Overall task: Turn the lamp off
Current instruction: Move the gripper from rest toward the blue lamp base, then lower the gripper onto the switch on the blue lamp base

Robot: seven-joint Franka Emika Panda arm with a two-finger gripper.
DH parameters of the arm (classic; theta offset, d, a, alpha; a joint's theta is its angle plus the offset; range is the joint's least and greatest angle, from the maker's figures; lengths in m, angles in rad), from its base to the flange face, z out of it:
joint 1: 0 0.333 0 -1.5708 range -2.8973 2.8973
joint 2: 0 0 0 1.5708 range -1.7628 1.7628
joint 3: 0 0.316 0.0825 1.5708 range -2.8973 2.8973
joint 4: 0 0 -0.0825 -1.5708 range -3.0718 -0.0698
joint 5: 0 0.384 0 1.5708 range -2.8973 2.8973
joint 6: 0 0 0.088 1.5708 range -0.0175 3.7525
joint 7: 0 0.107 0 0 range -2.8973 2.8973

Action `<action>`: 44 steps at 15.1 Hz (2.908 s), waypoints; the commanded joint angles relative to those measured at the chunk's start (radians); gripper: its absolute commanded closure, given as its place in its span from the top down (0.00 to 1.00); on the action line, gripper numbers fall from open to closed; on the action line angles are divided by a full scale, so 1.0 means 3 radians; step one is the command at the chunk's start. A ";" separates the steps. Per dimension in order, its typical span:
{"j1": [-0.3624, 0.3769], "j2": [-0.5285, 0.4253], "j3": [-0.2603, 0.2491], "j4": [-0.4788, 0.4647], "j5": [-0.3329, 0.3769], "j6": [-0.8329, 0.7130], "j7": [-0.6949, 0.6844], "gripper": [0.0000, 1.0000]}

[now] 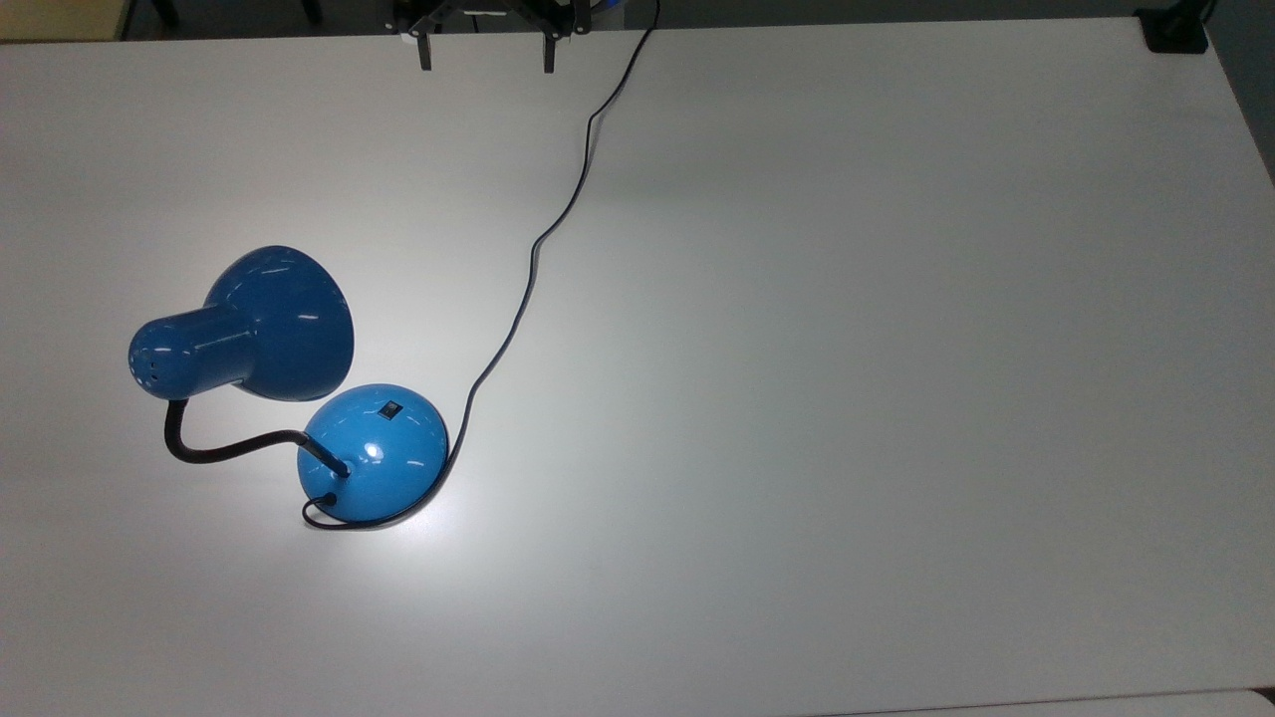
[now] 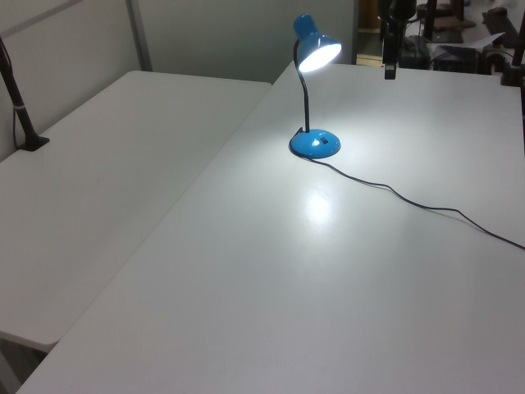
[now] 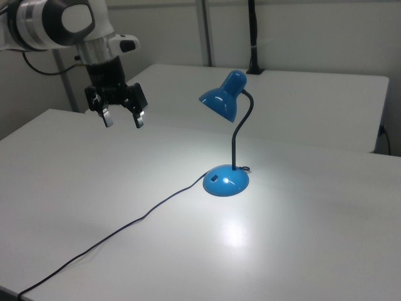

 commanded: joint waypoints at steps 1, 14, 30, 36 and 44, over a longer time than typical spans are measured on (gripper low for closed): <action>0.0006 0.0020 -0.0026 0.0029 0.0071 0.0019 -0.0072 1.00; 0.0032 0.0035 -0.0011 0.0008 0.0087 0.0029 -0.0078 0.50; 0.0037 0.0250 -0.0006 -0.0206 0.0225 0.0983 0.0744 0.00; -0.0050 0.0429 -0.0016 -0.0538 0.0148 0.1950 0.1701 0.00; -0.0259 0.0822 -0.0016 -0.0963 -0.0761 0.2963 0.3000 0.00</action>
